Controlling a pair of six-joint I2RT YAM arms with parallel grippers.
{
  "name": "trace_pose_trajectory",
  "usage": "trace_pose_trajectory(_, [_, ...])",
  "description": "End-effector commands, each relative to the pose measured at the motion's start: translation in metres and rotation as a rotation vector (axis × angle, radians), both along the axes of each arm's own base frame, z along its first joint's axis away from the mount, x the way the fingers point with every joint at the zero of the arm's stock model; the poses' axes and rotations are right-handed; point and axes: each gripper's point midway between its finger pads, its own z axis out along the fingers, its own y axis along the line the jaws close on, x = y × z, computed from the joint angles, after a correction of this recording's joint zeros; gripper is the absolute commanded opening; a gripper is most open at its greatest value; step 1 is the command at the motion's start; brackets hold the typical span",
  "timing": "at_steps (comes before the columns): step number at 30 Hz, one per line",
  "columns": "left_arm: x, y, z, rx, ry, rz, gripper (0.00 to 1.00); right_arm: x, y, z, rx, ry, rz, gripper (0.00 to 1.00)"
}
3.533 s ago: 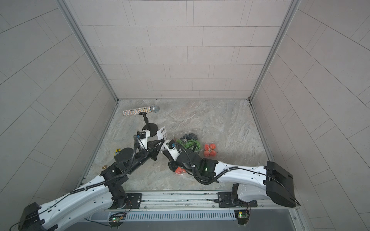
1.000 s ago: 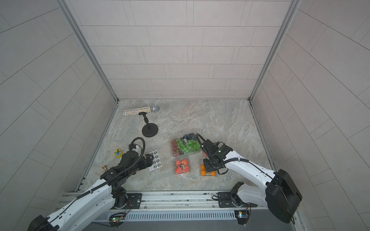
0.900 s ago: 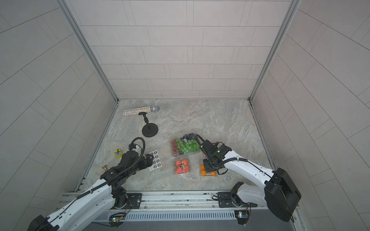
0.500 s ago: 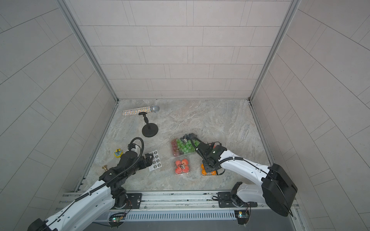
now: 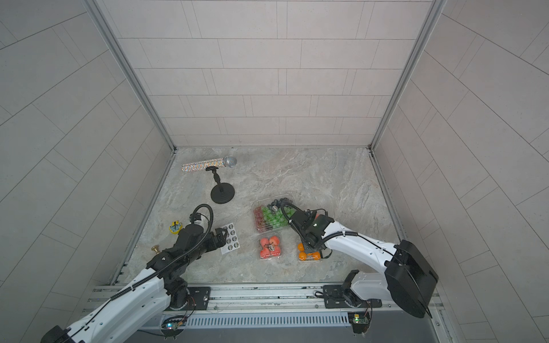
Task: Label fruit boxes
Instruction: Stick the label on the fruit box, then reset both arms
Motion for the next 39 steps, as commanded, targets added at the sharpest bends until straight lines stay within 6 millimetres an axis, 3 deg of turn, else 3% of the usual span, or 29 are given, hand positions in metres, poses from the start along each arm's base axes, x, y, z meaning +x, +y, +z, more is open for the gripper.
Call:
trace_pose_trajectory(1, [-0.002,0.003,-0.004,0.016,0.007,-0.001,0.97,-0.001,-0.004,0.000,-0.009,-0.013,-0.007,0.25])
trace_pose_trajectory(7, [-0.002,0.003,-0.005,0.020,0.010,0.000,0.97,-0.009,-0.008,-0.010,-0.040,0.002,-0.001,0.24])
trace_pose_trajectory(11, [0.003,0.004,0.003,0.020,-0.017,0.014,0.98,0.002,-0.009,0.009,-0.009,-0.097,-0.014,0.29])
trace_pose_trajectory(14, [0.015,0.021,0.026,0.103,-0.075,0.084,1.00,0.032,-0.013,0.054,0.018,-0.261,-0.042,0.40])
trace_pose_trajectory(16, [0.024,0.032,0.055,0.171,-0.118,0.131,1.00,0.049,-0.012,0.086,0.085,-0.346,-0.059,0.50])
trace_pose_trajectory(18, [0.040,0.050,0.085,0.287,-0.200,0.205,1.00,0.075,-0.011,0.122,0.169,-0.479,-0.057,0.67])
trace_pose_trajectory(20, [0.060,0.063,0.107,0.420,-0.299,0.258,1.00,0.102,-0.031,0.143,0.164,-0.615,-0.126,0.68])
trace_pose_trajectory(23, [0.088,0.079,0.120,0.606,-0.360,0.338,1.00,0.144,-0.062,0.151,0.105,-0.776,-0.173,0.71])
trace_pose_trajectory(25, [0.099,0.085,0.124,0.691,-0.371,0.362,1.00,0.158,-0.082,0.146,-0.003,-0.869,-0.195,0.72])
trace_pose_trajectory(27, [0.111,0.088,0.119,0.749,-0.400,0.340,1.00,0.166,-0.082,0.126,-0.077,-0.934,-0.088,0.70])
trace_pose_trajectory(29, [0.127,0.085,0.103,0.764,-0.420,0.256,1.00,0.168,-0.085,0.114,-0.154,-1.006,-0.012,0.74])
trace_pose_trajectory(31, [0.138,0.102,0.094,0.728,-0.408,0.316,1.00,0.169,-0.101,0.105,-0.198,-1.032,-0.064,0.76])
trace_pose_trajectory(36, [0.154,0.121,0.061,0.668,-0.401,0.316,1.00,0.185,-0.117,0.080,-0.131,-1.046,-0.125,0.76])
trace_pose_trajectory(39, [0.156,0.131,0.062,0.649,-0.399,0.331,1.00,0.197,-0.119,0.059,-0.122,-1.038,-0.132,0.77])
